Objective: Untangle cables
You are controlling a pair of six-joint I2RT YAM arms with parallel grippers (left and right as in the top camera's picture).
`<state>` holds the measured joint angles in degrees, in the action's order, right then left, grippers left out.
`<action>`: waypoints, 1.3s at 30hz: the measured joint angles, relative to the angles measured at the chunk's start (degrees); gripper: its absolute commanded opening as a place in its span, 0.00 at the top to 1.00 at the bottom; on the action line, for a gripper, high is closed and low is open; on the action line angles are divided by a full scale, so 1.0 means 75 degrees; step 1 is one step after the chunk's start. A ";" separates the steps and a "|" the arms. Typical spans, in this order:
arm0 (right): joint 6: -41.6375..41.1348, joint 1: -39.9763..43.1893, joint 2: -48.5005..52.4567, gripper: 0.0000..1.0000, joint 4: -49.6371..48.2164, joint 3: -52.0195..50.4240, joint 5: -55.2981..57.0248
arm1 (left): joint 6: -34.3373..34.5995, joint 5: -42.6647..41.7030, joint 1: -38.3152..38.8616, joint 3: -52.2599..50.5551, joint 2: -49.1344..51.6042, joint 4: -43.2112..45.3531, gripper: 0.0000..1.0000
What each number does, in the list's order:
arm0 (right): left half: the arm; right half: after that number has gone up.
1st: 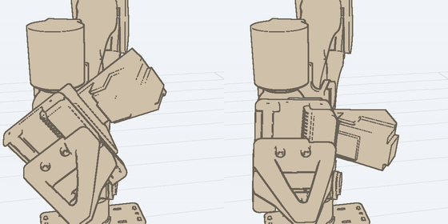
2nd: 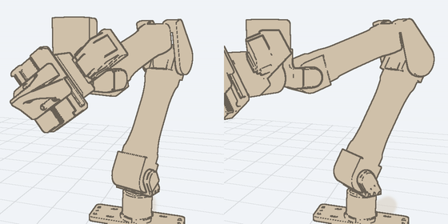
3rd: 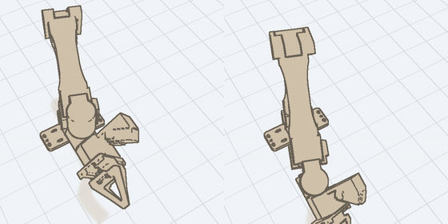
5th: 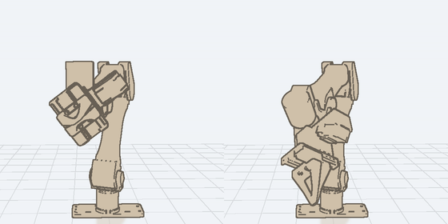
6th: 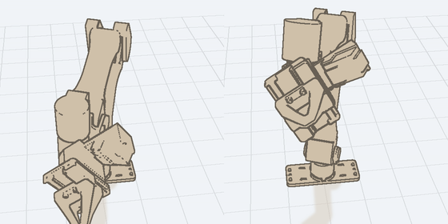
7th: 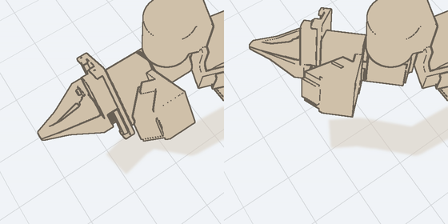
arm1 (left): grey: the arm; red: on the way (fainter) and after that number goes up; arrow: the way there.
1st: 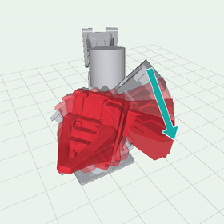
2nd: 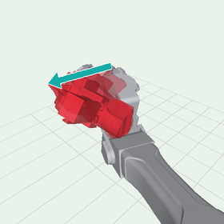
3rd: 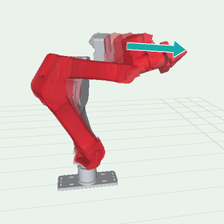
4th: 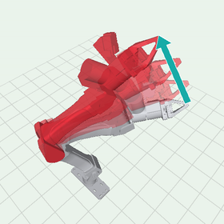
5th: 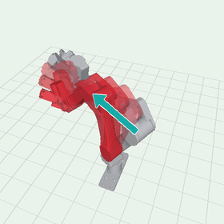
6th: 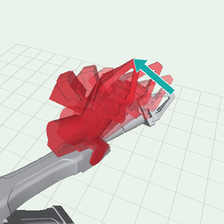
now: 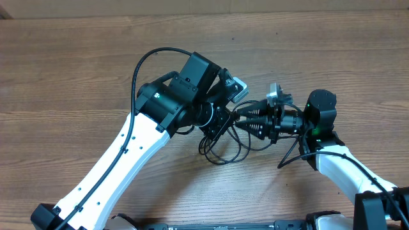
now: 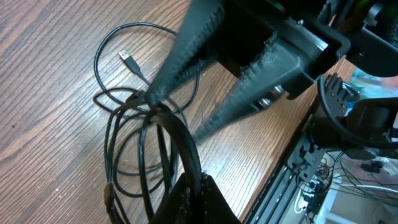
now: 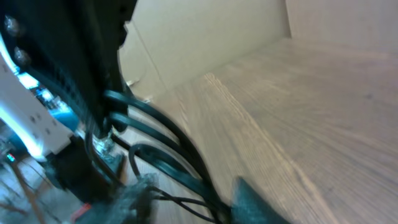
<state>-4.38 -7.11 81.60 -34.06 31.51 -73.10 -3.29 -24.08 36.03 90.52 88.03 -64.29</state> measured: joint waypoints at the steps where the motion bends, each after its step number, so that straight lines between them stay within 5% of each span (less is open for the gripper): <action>1: -0.0020 0.0000 0.0000 0.87 0.0006 0.0000 0.0017 | 0.0000 0.0003 0.0000 -0.0003 0.0000 0.0000 0.95; 7: -0.0017 0.0000 0.0000 0.96 0.0032 0.0000 0.0003 | 0.0000 0.0009 0.0000 -0.0012 0.0000 -0.0023 0.96; 21: -0.0239 0.0000 0.0000 0.96 0.0169 0.0000 0.0026 | 0.0020 0.0006 0.0000 -0.0017 0.0000 -0.0029 0.96; 28: -0.1501 0.0000 0.0000 0.96 0.0437 0.0000 0.0877 | 0.0140 0.0006 0.0000 -0.0017 0.0000 -0.0055 0.96; 39: -0.3340 0.0000 0.0000 0.96 0.2774 0.0000 0.3322 | 0.0224 0.0006 0.0000 -0.0017 0.0000 -0.0157 0.96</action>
<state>-29.43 -7.11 81.60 -13.26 31.51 -48.18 -1.61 -24.03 36.03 90.39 88.03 -65.47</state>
